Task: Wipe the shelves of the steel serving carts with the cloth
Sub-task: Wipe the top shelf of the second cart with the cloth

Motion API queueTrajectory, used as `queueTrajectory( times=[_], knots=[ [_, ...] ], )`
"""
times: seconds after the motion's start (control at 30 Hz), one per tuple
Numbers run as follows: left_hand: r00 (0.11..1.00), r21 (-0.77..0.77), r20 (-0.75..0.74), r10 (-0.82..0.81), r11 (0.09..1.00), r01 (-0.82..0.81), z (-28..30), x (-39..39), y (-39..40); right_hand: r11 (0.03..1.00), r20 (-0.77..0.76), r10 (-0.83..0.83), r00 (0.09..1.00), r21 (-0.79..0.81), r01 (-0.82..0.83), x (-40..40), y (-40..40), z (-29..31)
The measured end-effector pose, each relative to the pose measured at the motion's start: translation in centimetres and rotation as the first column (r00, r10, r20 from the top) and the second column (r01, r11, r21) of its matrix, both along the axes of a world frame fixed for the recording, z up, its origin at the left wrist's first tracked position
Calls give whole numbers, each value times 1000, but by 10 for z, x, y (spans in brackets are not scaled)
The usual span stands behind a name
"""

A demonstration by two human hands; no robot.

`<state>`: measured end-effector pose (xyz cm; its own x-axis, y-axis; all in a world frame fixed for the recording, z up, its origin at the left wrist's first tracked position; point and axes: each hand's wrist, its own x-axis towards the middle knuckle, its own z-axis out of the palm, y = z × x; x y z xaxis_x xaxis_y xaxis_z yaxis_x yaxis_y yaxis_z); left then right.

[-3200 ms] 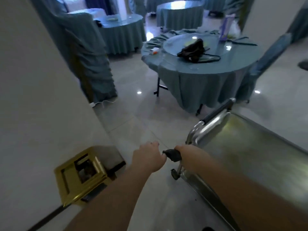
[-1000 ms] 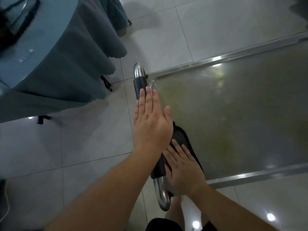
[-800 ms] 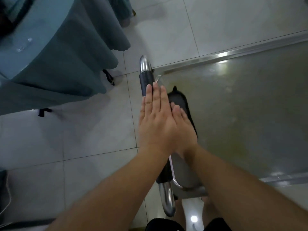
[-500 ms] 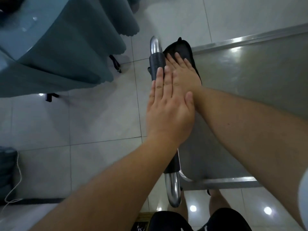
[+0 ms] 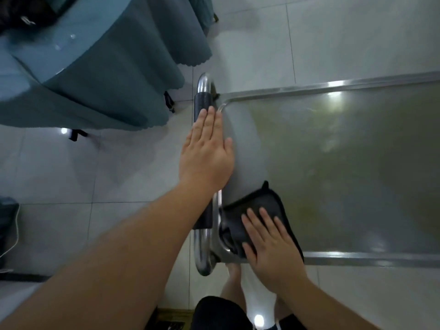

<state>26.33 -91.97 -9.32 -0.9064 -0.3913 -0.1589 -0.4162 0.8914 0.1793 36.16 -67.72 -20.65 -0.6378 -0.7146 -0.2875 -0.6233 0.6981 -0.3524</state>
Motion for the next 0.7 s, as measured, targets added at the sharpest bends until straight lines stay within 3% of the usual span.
queueTrajectory(
  times=[0.23, 0.37, 0.57, 0.7],
  knots=[
    [1000, -63, 29, -4, 998, 6, -2, 0, 8, 999, -36, -50, 998, -9, 50, -49, 8, -11],
    [1000, -90, -3, 1, 996, -1, -6, 1, 8, 990, -97, -138, 986, -49, 133, -133, -44, -14],
    [1000, -121, -6, -22, 992, 21, -8, -1, 8, 982, -16, -189, 982, -9, 189, -264, -139, -12],
    [1000, -121, -5, -14, 993, 13, -7, -2, 9, 982, -16, -181, 983, 50, 181, -298, -156, -13]
  ],
)
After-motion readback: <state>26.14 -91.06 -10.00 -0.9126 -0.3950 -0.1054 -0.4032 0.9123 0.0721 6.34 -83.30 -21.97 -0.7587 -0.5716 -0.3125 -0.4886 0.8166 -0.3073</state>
